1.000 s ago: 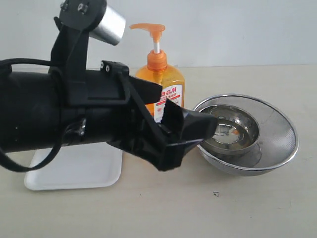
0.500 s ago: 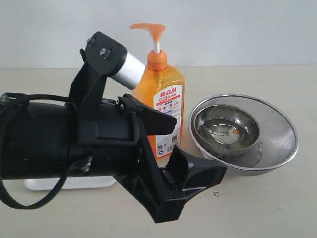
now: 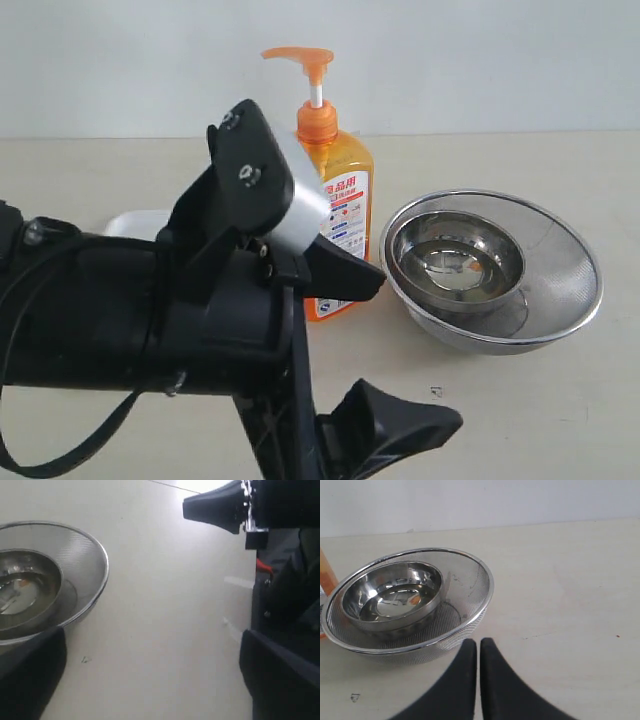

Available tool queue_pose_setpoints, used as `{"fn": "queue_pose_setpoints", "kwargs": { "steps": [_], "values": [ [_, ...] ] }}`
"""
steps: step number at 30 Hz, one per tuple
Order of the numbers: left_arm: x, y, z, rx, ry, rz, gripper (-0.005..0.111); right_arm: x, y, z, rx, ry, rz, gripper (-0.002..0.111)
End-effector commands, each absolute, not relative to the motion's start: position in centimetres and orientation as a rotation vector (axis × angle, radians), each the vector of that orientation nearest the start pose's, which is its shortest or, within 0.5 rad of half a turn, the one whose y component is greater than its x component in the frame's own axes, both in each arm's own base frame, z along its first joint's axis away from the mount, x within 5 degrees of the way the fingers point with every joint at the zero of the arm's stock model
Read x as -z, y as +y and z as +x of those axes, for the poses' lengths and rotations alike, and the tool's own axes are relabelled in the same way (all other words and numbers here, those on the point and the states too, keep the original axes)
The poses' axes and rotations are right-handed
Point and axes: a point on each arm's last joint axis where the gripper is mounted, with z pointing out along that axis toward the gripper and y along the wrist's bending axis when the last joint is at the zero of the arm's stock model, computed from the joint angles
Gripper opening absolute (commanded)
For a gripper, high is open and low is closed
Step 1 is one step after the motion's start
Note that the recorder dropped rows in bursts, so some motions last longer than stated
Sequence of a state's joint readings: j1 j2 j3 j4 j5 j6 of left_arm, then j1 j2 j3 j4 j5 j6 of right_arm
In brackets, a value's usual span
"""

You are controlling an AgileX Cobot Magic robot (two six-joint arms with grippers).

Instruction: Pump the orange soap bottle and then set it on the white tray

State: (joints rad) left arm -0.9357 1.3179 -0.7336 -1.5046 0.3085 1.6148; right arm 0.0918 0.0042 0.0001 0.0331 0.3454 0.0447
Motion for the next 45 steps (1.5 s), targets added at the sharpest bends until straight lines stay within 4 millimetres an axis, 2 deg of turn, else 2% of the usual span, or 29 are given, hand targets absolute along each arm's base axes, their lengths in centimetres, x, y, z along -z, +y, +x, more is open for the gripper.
{"fn": "queue_pose_setpoints", "kwargs": {
  "steps": [1, 3, 5, 8, 12, 18, 45],
  "values": [
    [-25.7, -22.7, 13.9, 0.689, 1.744, 1.289, 0.086, -18.3, 0.6, 5.3, -0.124, 1.819, -0.021, 0.000],
    [-25.3, -21.1, 14.1, 0.559, 1.768, 1.213, 0.086, -18.3, 0.6, 5.3, -0.124, 1.819, -0.021, 0.000],
    [-25.5, -19.6, 13.9, 0.505, 1.772, 1.154, 0.086, -18.3, 0.6, 5.3, -0.124, 1.819, -0.021, 0.000],
    [-26.8, -17.5, 12.5, 0.546, 1.695, 1.137, 0.086, -18.3, 0.6, 5.3, -0.124, 1.819, -0.021, 0.000],
    [-28.7, -15.7, 11.4, 0.529, 1.578, 1.109, 0.086, -18.3, 0.6, 5.3, -0.124, 1.819, -0.021, 0.000],
    [-29.1, -15.3, 11.5, 0.538, 1.602, 1.030, 0.086, -18.3, 0.6, 5.3, -0.124, 1.819, -0.021, 0.000],
    [-29.1, -15.5, 11.2, 0.608, 1.622, 1.013, 0.086, -18.3, 0.6, 5.3, -0.124, 1.819, -0.021, 0.000]
  ]
}}
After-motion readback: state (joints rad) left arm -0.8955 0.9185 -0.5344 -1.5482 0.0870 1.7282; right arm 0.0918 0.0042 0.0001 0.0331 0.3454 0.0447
